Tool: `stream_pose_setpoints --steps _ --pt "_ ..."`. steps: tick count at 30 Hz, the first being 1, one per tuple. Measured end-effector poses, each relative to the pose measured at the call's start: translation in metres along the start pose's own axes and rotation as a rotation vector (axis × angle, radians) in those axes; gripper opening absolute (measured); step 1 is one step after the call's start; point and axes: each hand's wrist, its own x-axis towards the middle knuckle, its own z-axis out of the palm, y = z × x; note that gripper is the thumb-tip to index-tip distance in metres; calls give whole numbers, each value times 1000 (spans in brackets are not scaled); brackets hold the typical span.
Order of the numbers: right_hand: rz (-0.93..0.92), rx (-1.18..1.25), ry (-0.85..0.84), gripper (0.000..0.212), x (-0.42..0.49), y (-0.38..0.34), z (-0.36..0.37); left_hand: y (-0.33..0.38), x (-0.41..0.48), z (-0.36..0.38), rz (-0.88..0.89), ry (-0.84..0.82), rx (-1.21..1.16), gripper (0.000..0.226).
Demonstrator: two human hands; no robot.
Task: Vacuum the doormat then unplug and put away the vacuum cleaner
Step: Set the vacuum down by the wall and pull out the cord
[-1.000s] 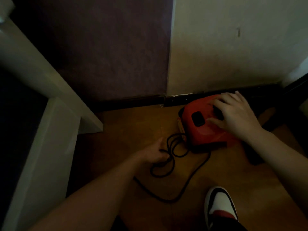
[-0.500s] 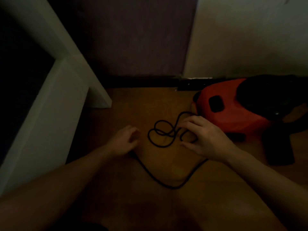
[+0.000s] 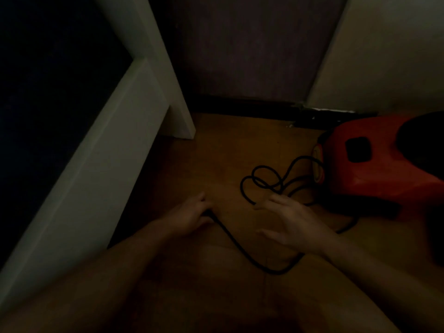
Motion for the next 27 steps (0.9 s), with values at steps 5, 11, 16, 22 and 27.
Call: stream_pose_setpoints --steps 5,11,16,22,27 --pt "6 178 129 61 22 -21 -10 47 3 -84 84 174 -531 15" --pt "-3 445 524 19 59 -54 -60 115 17 -150 191 271 -1206 21" --pt "-42 420 722 17 84 -78 -125 137 20 -194 301 336 -1235 13" --pt "-8 281 358 23 68 -61 -169 154 18 -194 225 312 -1242 8" --pt "29 182 324 38 17 -31 -189 201 31 -169 117 316 -1550 8"
